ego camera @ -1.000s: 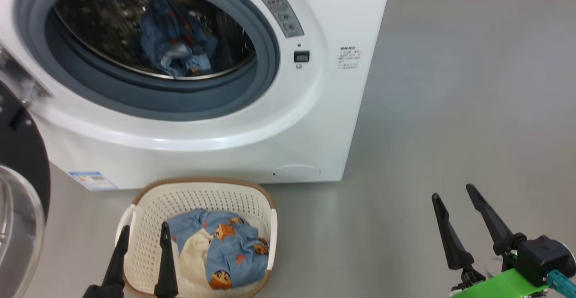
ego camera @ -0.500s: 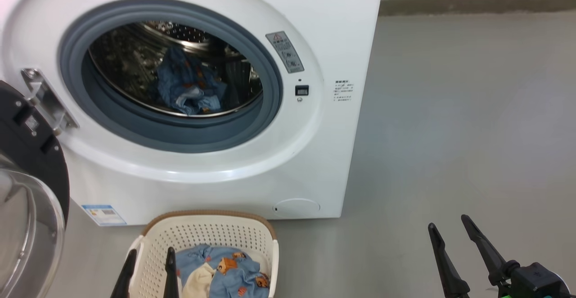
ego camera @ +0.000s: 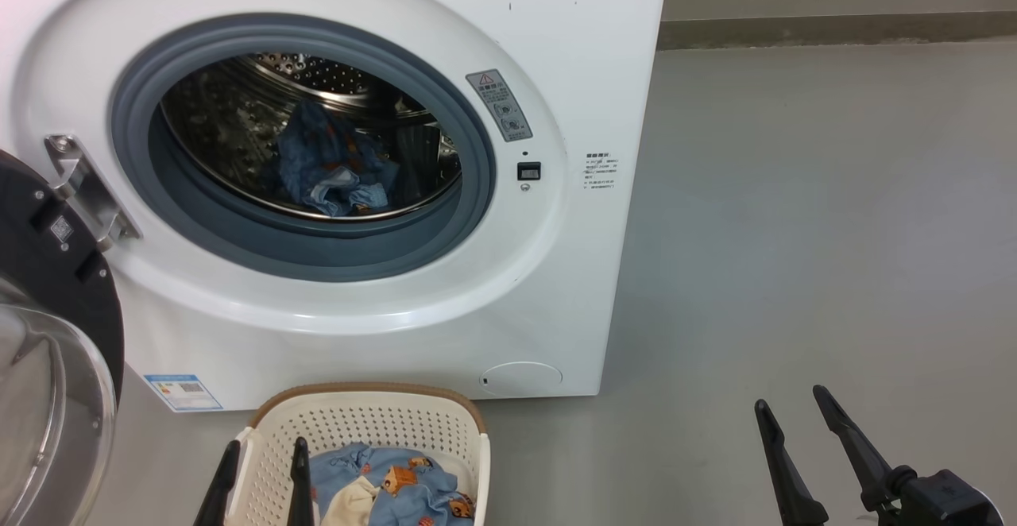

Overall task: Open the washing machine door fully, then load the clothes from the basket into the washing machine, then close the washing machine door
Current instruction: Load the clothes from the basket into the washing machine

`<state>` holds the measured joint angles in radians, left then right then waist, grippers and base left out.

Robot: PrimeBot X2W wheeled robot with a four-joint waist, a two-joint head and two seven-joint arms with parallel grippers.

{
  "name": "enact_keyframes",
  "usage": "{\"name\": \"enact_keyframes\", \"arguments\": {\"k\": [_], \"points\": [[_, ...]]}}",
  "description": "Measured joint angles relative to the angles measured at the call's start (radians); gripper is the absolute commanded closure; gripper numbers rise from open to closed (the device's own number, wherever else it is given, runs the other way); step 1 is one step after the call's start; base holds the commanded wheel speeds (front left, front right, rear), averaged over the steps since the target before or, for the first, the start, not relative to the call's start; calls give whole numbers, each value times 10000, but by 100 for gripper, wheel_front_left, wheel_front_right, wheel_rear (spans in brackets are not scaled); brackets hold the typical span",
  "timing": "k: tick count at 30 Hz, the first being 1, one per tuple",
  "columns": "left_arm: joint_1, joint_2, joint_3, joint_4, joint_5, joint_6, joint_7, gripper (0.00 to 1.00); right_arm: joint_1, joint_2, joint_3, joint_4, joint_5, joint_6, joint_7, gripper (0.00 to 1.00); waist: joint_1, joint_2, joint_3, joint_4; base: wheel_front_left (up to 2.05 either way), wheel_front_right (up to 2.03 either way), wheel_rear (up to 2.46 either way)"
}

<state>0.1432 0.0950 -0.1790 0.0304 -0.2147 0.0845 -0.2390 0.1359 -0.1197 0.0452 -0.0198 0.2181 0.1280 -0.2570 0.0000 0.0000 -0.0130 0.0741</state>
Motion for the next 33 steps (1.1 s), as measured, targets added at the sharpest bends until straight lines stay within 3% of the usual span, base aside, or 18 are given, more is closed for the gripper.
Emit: {"name": "enact_keyframes", "arguments": {"k": [19,27,33], "points": [[-8,21,-150,35,-50,36,-2,0,84,2,2,-29,0,0,0,0,0,0,125,14,0,0,0],[-522,-17,-322,1060,-180,-23,-15,0,74,-33,8,-196,2,0,0,0,0,0,544,-82,0,0,0],[-1860,-167,-750,3062,-493,-740,-42,0,-167,-178,10,-355,4,0,0,0,0,0,1171,-131,0,0,0]]}}
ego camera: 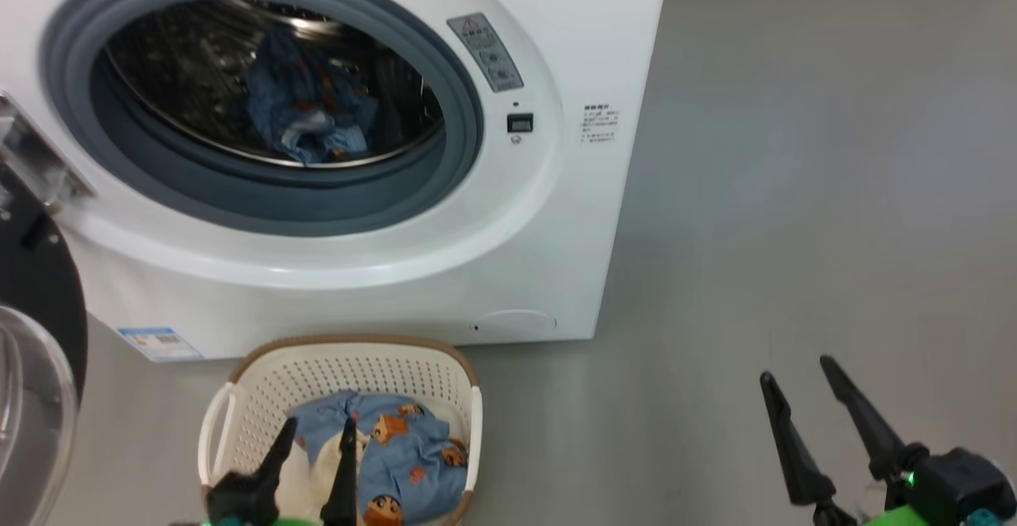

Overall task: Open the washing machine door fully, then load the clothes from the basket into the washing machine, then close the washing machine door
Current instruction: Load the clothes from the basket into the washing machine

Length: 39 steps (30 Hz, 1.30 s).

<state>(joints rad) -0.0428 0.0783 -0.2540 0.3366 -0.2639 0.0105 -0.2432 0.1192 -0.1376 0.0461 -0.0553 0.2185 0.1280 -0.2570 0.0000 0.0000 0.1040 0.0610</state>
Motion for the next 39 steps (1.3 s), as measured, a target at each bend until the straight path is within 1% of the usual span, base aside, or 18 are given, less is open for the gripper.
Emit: {"name": "enact_keyframes", "arguments": {"k": [4,8,15,20,26,28,33,39], "points": [[-1296,-203,-222,1528,-242,-380,-2,0,-511,-186,-2,-242,31,0,0,0,1,0,586,-43,0,0,0],[-2630,-301,-349,3035,-497,-662,-6,0,-920,-236,-21,-443,58,0,0,0,2,0,1264,-119,0,0,0],[-4606,-477,-537,5682,-1198,-940,-63,0,-1710,-221,-25,-715,153,0,0,0,2,0,2520,-365,0,0,0],[-5669,-483,-999,7072,-2069,-1118,-59,0,-2231,-186,27,-895,238,0,0,0,2,0,3408,-593,0,0,0],[-6873,-499,-1281,8218,-3026,-1198,230,0,-2845,-186,36,-1114,297,0,0,0,2,0,4533,-865,0,0,0],[-7299,-506,-1300,8677,-3367,-1198,324,0,-3101,-169,27,-1237,313,0,0,0,2,0,5097,-1008,0,0,0],[-7887,-506,-1235,9148,-3545,-1181,410,0,-3471,-25,-21,-1496,353,0,0,0,2,0,6010,-1257,0,0,0],[-8561,-472,-1011,9352,-3766,-1039,593,0,-3713,-4,21,-1716,366,0,0,0,1,0,7044,-1497,0,0,0]]}}
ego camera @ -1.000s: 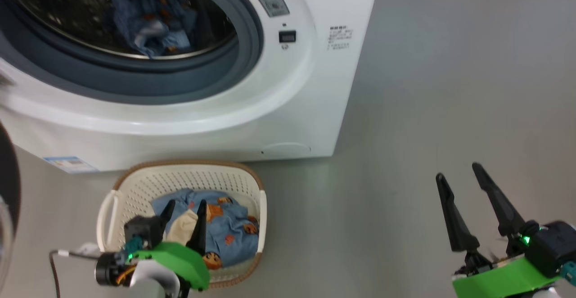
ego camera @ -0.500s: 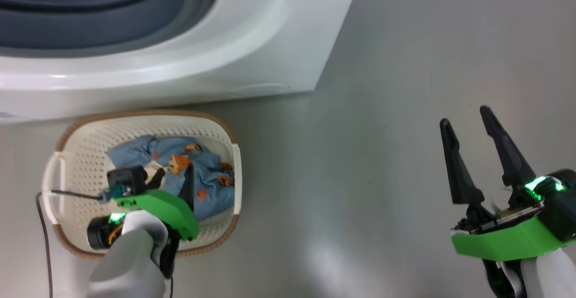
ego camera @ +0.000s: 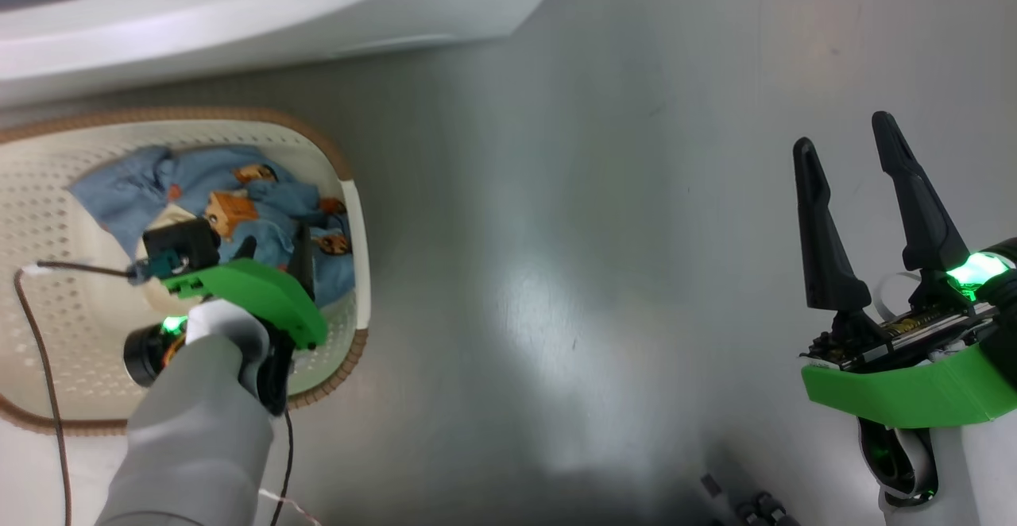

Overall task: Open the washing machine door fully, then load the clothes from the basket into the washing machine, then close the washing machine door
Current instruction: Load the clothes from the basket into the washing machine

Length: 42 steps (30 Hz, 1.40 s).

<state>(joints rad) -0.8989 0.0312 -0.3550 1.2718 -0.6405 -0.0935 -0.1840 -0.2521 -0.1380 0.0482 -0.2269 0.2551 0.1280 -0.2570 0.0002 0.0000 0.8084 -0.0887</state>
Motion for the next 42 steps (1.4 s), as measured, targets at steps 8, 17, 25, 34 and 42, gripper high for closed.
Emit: {"name": "enact_keyframes", "arguments": {"k": [8,17,25,34,42], "points": [[-551,119,132,86,-201,203,242,0,-253,0,82,-180,2,0,-2,0,0,0,1027,-183,0,0,0],[-593,251,267,136,-359,802,431,7,-255,-31,146,-226,6,0,-2,0,-1,0,1675,-328,0,0,0],[-702,249,226,150,-408,803,550,100,-256,-109,184,-259,17,0,-2,0,-2,0,1684,-275,0,0,0],[-675,205,309,159,-731,700,-52,100,-257,-176,157,-213,17,0,-2,0,-2,0,1369,-126,0,0,0],[-431,255,88,63,-316,715,-656,100,-236,-389,190,-58,15,0,-2,0,-2,0,799,40,0,0,0]]}}
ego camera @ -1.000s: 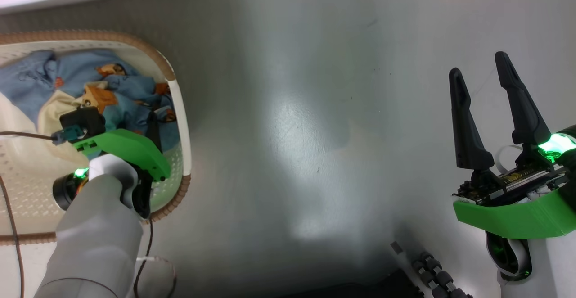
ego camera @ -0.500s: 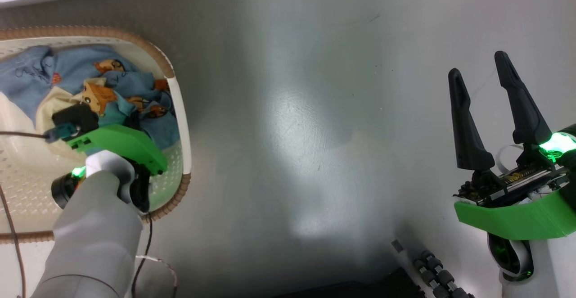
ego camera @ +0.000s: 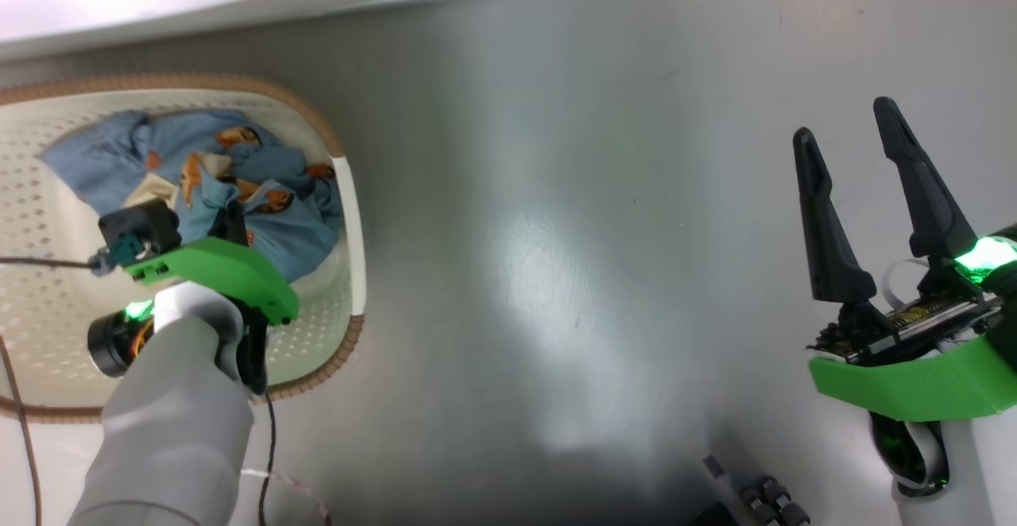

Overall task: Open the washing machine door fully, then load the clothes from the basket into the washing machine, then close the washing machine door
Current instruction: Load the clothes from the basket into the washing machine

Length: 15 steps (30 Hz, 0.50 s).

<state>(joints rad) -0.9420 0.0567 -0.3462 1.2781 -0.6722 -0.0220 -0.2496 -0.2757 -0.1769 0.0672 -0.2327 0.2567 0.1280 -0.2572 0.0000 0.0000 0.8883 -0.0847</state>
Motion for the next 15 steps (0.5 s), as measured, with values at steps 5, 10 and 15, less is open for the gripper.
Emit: {"name": "enact_keyframes", "arguments": {"k": [5,10,15], "points": [[634,217,127,-1312,522,316,-4,100,111,-176,-153,96,-2,0,0,0,0,0,-475,144,0,0,0],[1744,347,518,-2869,1338,546,-29,100,325,-190,-171,232,-4,0,0,0,0,0,-1062,299,0,0,0],[2898,383,1047,-4347,2173,623,-31,100,558,-232,-165,468,-4,0,0,0,-1,0,-1755,463,0,0,0]]}}
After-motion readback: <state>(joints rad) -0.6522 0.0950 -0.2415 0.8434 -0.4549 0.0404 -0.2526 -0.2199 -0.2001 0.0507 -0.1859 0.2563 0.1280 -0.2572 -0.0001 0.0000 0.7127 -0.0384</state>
